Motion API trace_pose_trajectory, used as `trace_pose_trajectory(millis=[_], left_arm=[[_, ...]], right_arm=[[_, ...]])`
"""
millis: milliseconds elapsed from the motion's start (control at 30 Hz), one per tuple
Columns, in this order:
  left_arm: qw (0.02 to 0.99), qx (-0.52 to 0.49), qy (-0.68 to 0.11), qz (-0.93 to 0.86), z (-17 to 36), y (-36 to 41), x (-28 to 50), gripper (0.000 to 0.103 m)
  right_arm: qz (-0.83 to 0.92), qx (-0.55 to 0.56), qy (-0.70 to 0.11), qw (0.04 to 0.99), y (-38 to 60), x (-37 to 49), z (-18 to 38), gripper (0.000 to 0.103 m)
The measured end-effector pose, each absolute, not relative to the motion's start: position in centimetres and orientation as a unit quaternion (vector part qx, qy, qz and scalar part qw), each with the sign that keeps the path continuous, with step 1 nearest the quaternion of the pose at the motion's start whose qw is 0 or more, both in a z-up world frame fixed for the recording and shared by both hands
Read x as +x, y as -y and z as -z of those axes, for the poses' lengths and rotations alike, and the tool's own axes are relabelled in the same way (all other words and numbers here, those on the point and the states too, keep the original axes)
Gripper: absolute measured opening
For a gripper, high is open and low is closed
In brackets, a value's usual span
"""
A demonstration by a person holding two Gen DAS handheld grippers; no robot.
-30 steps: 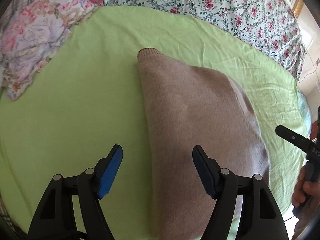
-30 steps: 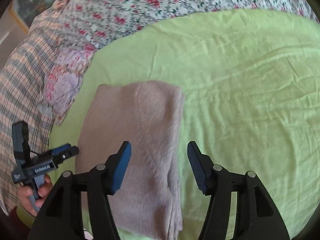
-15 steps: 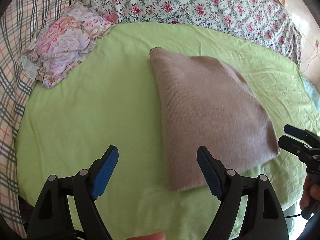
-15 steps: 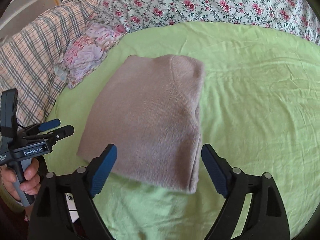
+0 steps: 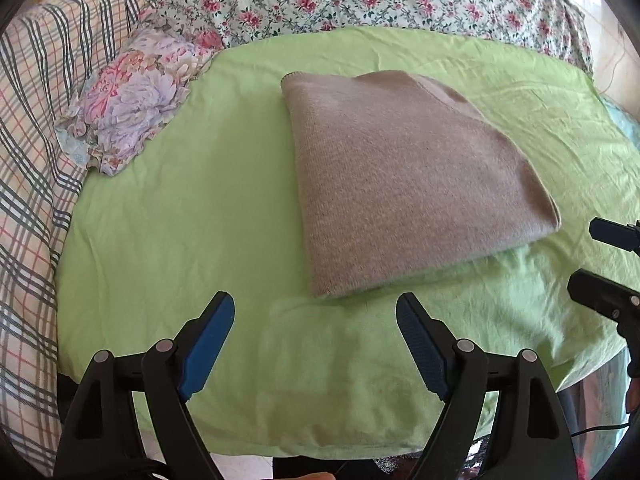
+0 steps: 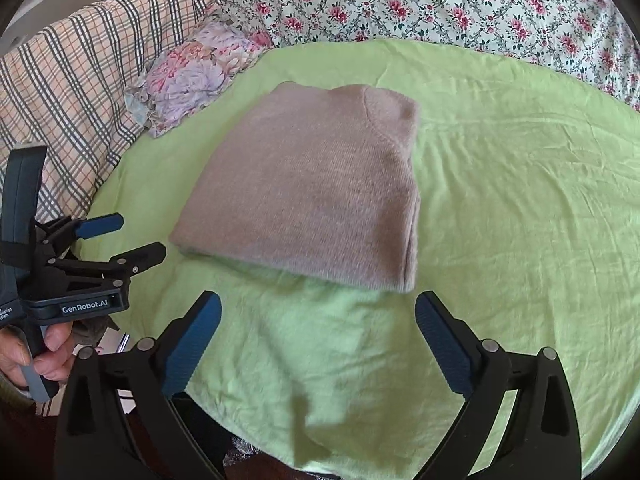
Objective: Fold small clothes
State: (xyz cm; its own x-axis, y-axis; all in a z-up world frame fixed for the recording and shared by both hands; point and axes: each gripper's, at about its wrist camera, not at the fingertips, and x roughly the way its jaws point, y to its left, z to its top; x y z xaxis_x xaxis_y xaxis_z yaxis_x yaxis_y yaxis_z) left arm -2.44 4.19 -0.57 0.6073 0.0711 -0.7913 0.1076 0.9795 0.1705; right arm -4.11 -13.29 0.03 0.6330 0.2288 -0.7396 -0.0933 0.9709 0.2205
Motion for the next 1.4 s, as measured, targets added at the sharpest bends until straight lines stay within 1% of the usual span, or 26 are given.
trace_pose_trajectory(millis=[167, 433, 833, 1400], left_arm=[[0.888, 0.107, -0.447, 0.006, 0.6, -3.7, -2.6, 0.086], [0.886, 0.123, -0.447, -0.002, 0.8, -4.2, -0.7, 0.087], [0.888, 0.091, -0.451, 0.003, 0.8, -5.0, 3.0, 0.088], [0.894, 0.082, -0.44, 0.011, 0.3, -4.1, 4.1, 0.089]], right_arm=[[-0.092, 0.088, -0.419, 0.899, 13.7, -4.4, 0.3, 0.098], [-0.075, 0.101, -0.425, 0.896, 14.3, -2.2, 0.8, 0.098], [-0.077, 0.092, -0.438, 0.891, 14.5, 2.2, 0.7, 0.098], [-0.083, 0.091, -0.428, 0.895, 14.8, 4.2, -0.5, 0.098]])
